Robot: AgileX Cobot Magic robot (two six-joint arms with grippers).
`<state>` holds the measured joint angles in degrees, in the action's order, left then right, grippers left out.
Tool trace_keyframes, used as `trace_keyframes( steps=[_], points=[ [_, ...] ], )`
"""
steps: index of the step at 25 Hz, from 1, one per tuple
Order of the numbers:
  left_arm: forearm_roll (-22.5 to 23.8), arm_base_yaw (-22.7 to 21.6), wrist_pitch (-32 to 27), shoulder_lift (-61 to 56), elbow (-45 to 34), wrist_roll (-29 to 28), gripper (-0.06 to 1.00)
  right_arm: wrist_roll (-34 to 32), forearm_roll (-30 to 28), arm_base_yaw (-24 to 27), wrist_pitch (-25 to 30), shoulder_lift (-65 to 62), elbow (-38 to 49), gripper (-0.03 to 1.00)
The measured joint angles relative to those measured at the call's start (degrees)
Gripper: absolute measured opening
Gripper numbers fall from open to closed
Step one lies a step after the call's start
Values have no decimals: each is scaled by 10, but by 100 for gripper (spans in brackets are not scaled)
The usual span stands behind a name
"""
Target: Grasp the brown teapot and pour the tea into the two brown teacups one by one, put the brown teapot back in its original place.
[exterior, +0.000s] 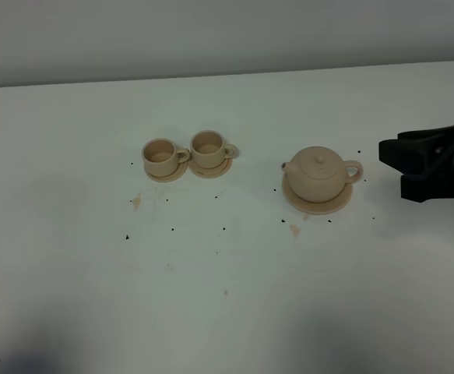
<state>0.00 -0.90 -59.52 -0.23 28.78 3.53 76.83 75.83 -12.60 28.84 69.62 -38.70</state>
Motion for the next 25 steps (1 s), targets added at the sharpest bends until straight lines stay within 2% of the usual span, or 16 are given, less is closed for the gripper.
trace_keyframes(
  steps=[6,13,16,19,21,23,25],
  points=[
    [0,0,0,0,0,0,33,75,-107,0,-3,120,-88,30],
    [0,0,0,0,0,0,33,210,-175,0,-24,226,-161,30],
    [0,0,0,0,0,0,33,257,-222,0,-28,266,-193,30],
    [0,0,0,0,0,0,33,263,-287,0,-29,303,-230,30],
    [0,0,0,0,0,0,33,243,-346,0,-23,323,-262,30],
    [0,0,0,0,0,0,33,203,-403,0,14,341,-299,30],
    [0,0,0,0,0,0,33,149,-467,0,79,362,-348,30]
  ],
)
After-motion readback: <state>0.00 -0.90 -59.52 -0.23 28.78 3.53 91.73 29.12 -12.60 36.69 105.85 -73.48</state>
